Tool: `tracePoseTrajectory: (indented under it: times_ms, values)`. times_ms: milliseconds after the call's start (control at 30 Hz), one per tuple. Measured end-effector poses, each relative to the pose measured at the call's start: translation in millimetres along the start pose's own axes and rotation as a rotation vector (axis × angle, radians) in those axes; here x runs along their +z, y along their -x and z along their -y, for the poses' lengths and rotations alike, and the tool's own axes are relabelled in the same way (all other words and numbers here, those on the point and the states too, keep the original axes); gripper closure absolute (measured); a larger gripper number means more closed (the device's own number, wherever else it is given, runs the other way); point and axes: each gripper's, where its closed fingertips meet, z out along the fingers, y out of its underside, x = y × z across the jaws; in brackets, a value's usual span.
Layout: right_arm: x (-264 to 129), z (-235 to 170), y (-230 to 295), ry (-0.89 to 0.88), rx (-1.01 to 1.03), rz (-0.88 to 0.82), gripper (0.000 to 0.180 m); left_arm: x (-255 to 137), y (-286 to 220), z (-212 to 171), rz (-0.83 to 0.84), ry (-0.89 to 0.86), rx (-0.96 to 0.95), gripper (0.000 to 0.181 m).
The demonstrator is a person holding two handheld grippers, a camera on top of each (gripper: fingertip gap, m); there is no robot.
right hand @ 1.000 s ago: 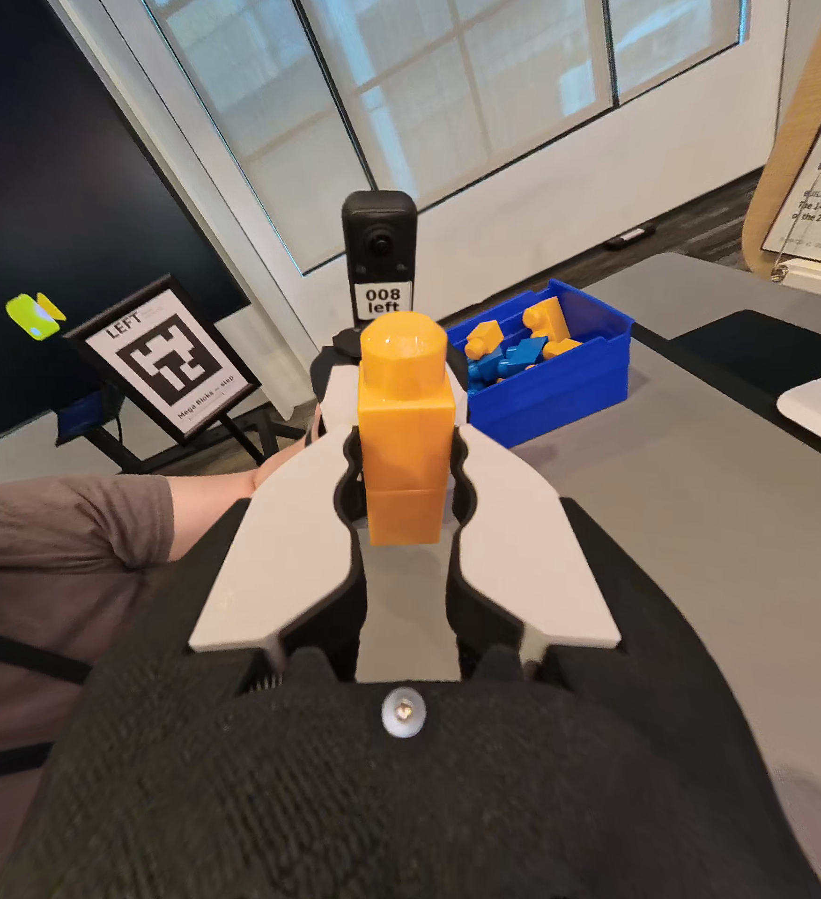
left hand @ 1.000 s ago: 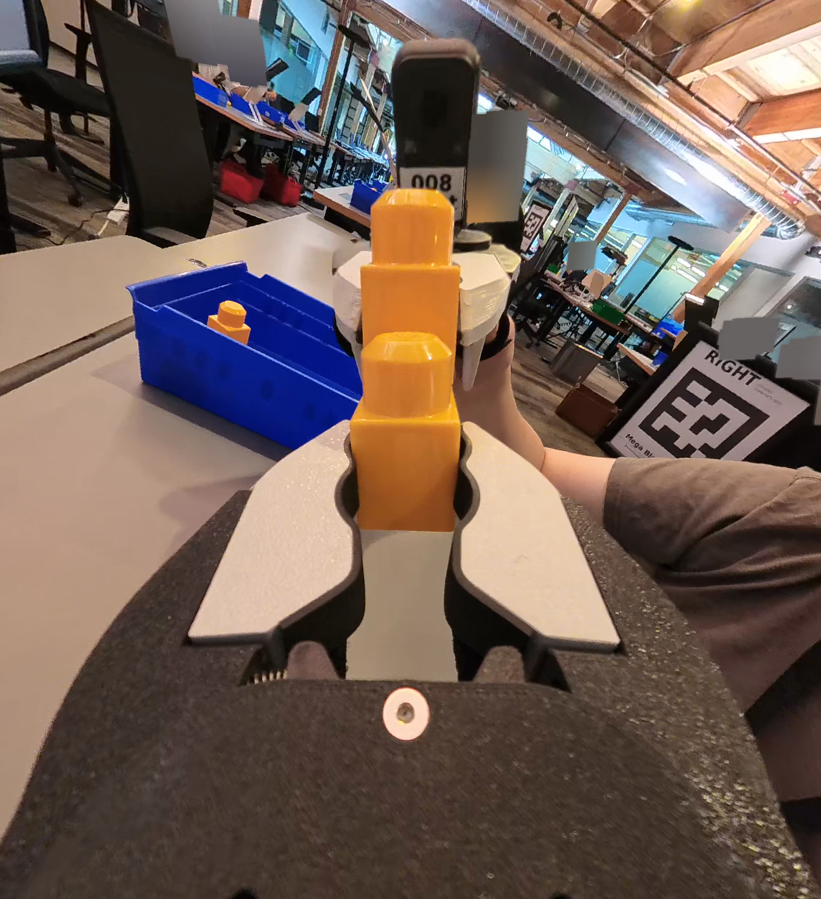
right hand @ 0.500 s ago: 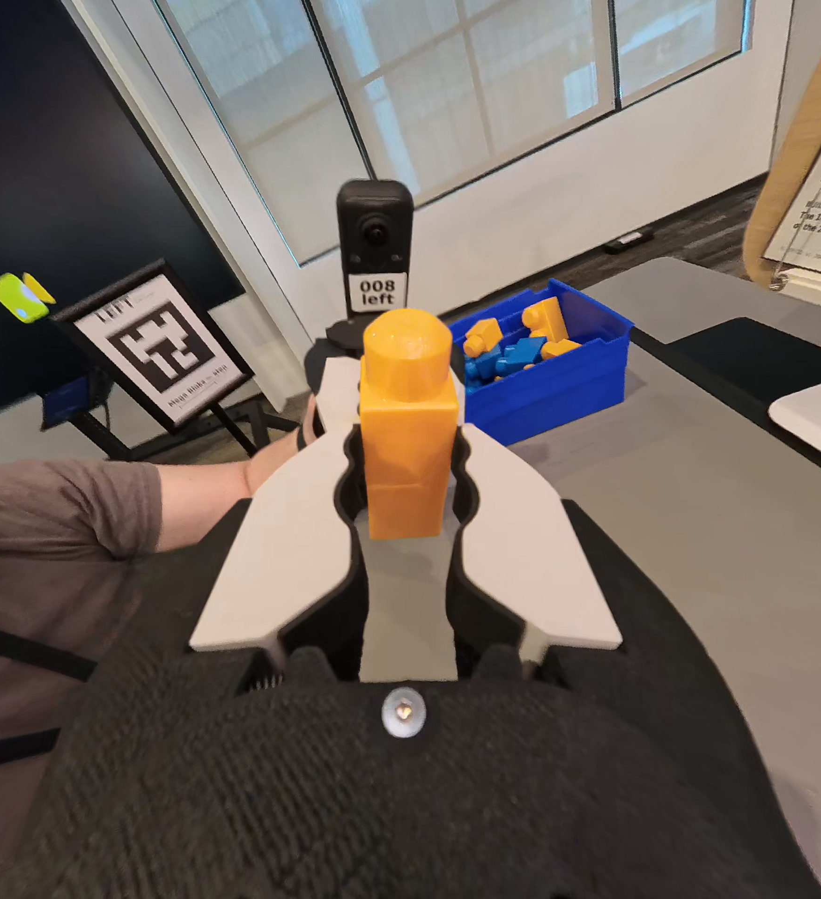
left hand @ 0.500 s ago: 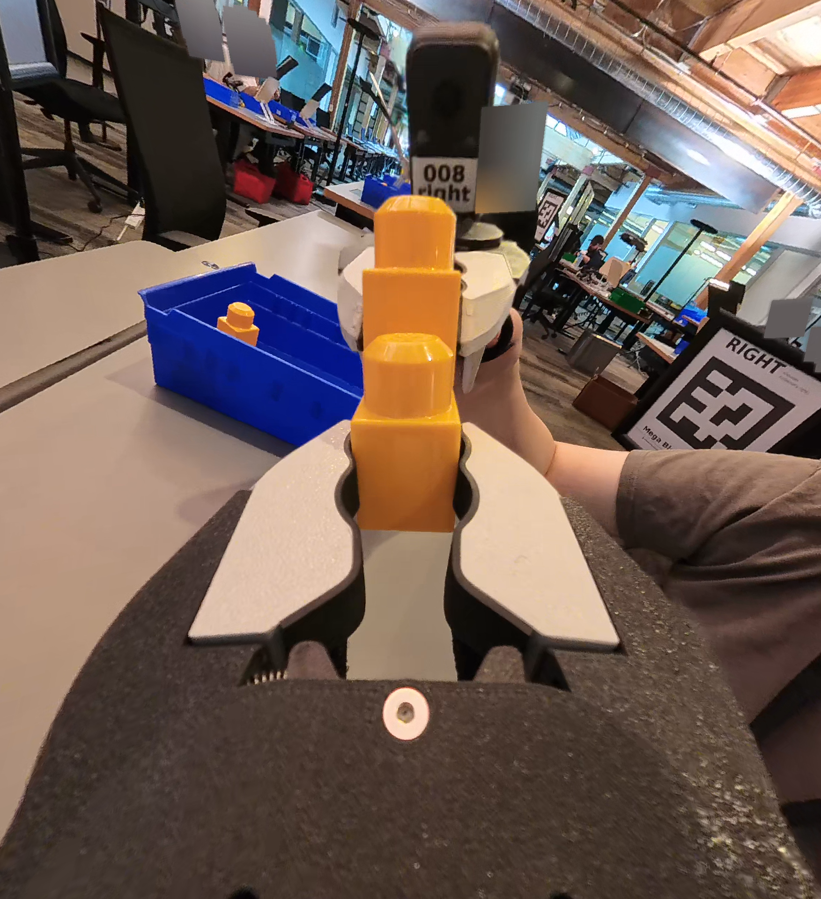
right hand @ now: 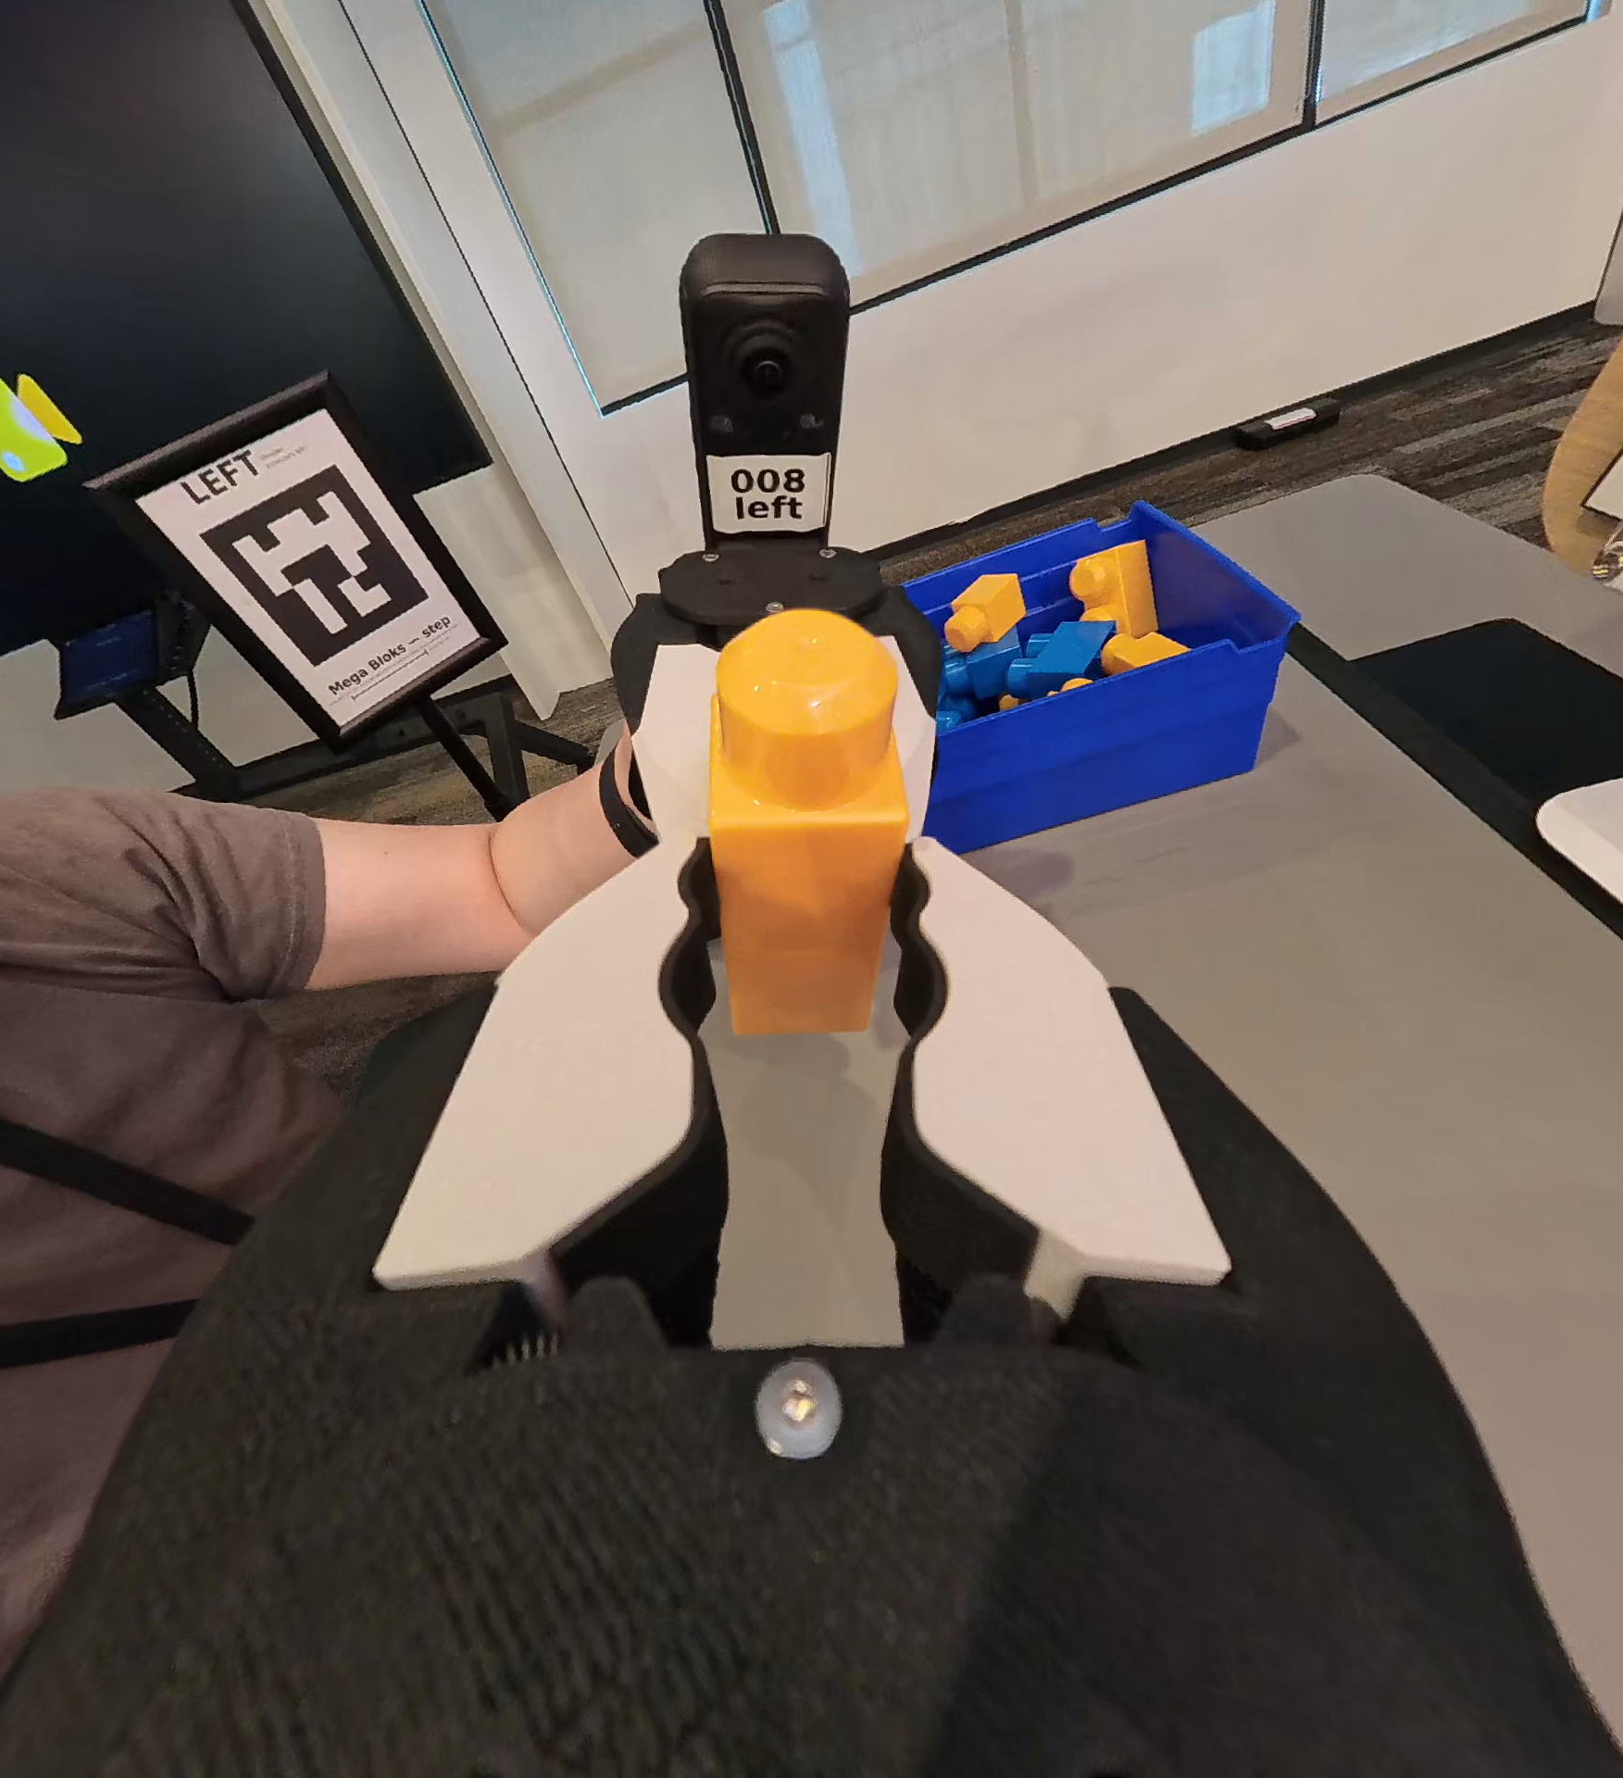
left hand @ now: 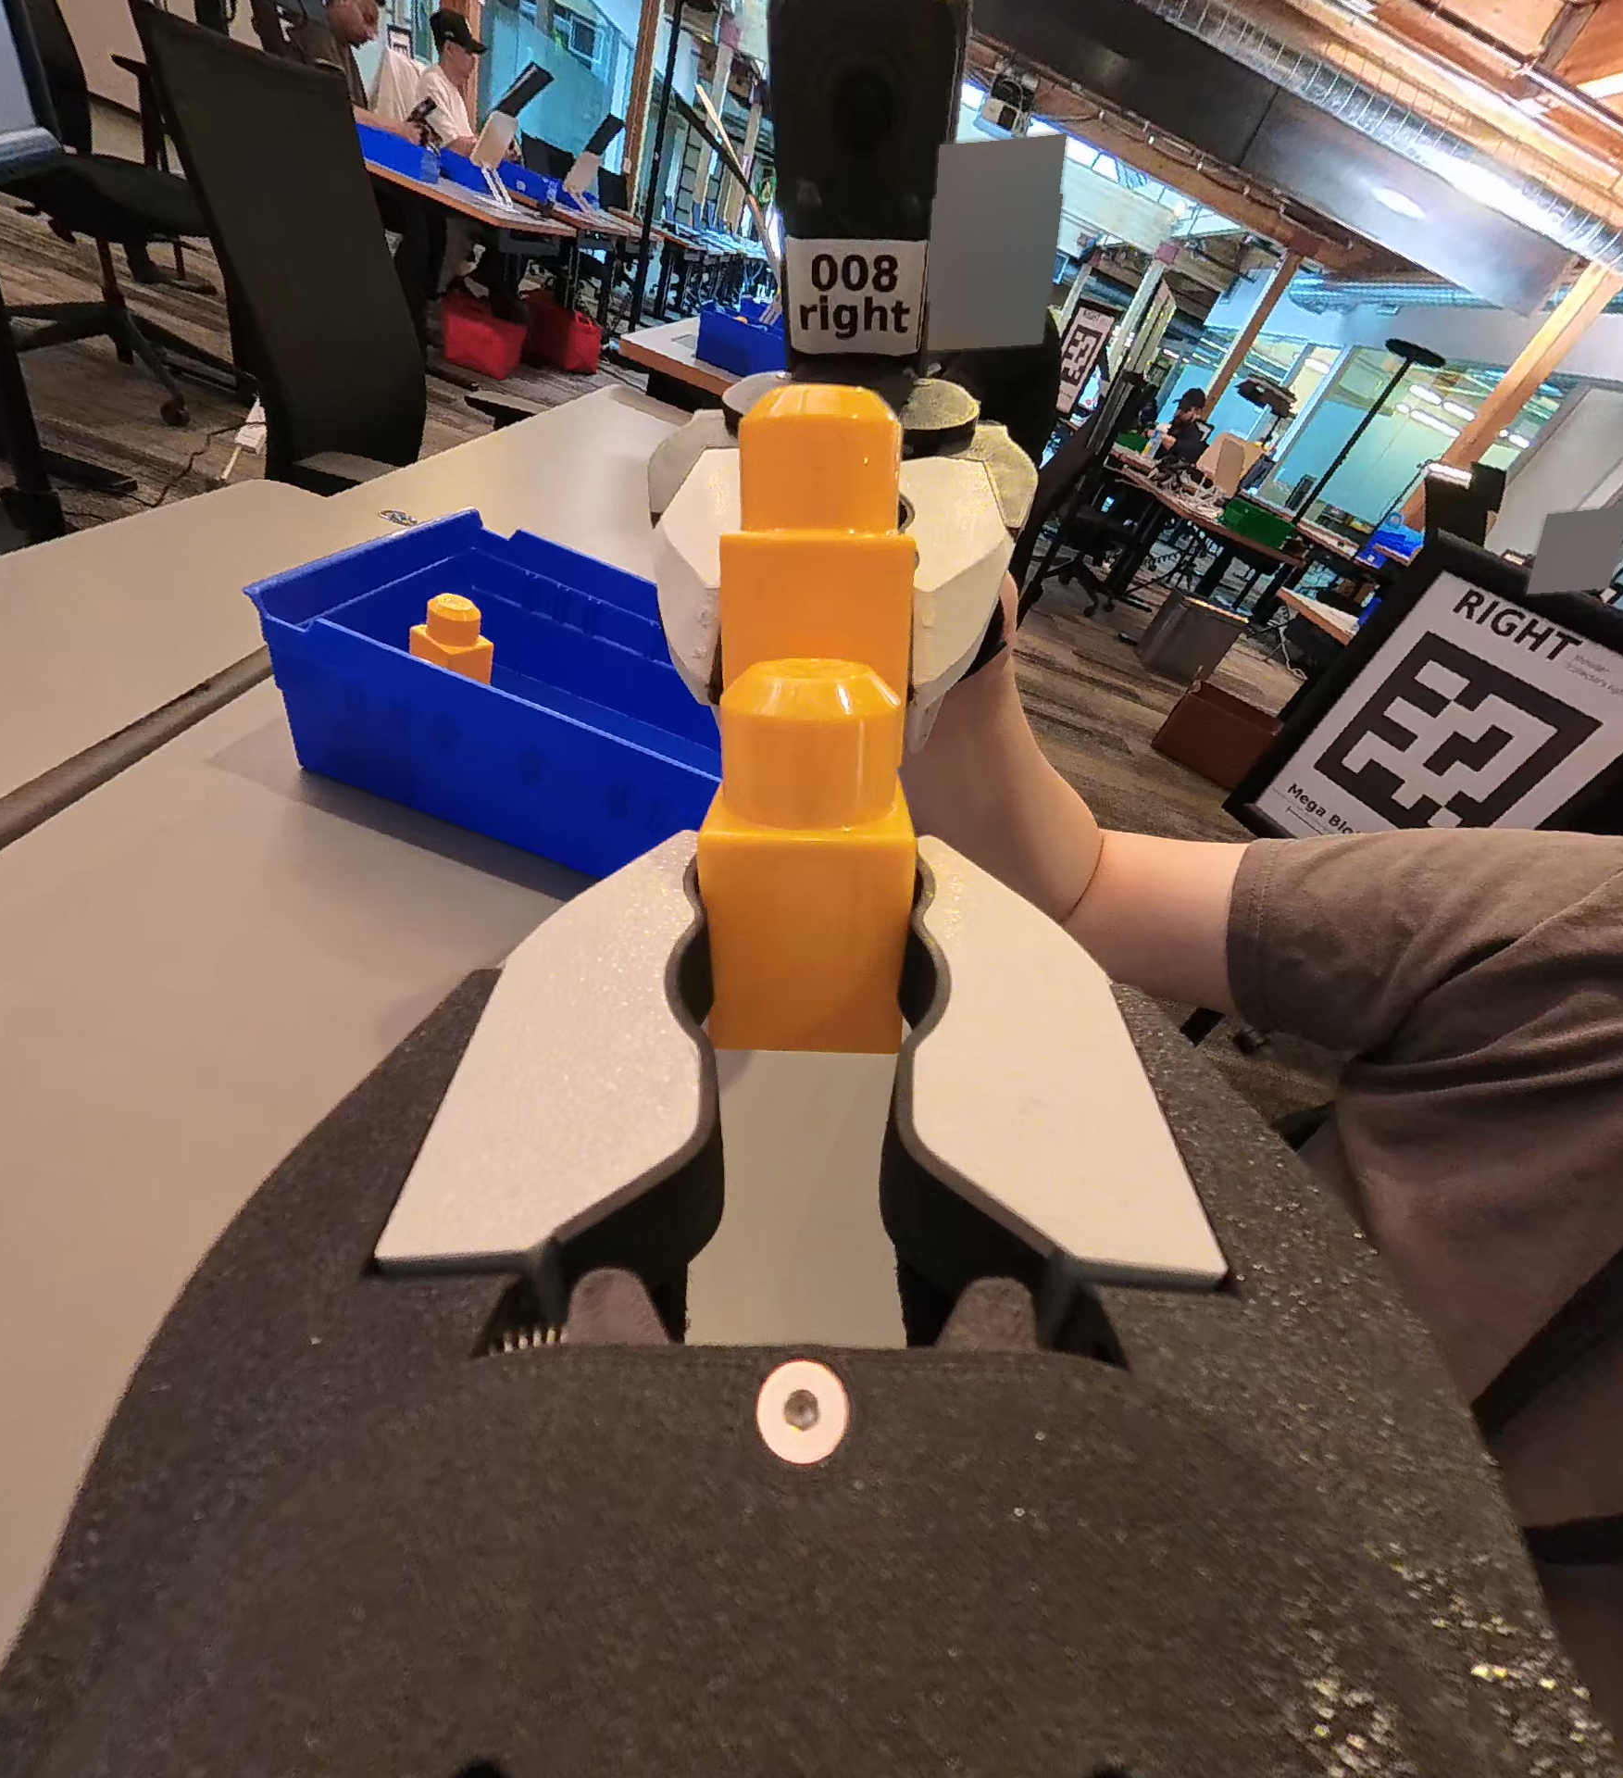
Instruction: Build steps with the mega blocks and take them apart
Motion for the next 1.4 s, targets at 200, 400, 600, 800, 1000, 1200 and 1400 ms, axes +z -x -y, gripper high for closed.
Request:
tracePoseTrajectory:
  times_ms: [200,400,600,800,1000,1200,1400]
  values:
    - [0.6,1.2,-1.1,-0.007,0.005,-0.016,0.143,-0.4,0.5,1.1,0.009,-0.003,-0.010,0.145]
    - [1.6,1.6,-1.2,-0.013,0.002,-0.019,0.143,-1.2,0.5,1.1,0.011,0.002,-0.009,0.145]
    - [-0.2,1.7,2.6,0.019,-0.024,-0.008,0.143,-1.8,-4.4,1.5,-0.041,0.015,-0.045,0.144]
    - [-25.3,12.4,0.1,-0.004,-0.009,-0.061,0.125,3.1,-2.4,-15.2,-0.077,0.090,-0.072,0.144]
    - [-19.4,-22.2,0.6,0.214,0.023,-0.049,0.126,12.4,1.7,-34.0,-0.026,0.195,0.006,0.144]
    - [-27.1,-39.0,-6.1,0.379,-0.104,-0.152,0.144,15.1,-5.4,-34.9,-0.033,0.210,0.037,0.111]
    - [-160.8,-3.6,-34.2,0.305,-0.278,-0.600,0.144,-0.8,-3.8,-27.8,0.023,0.223,0.109,0.115]
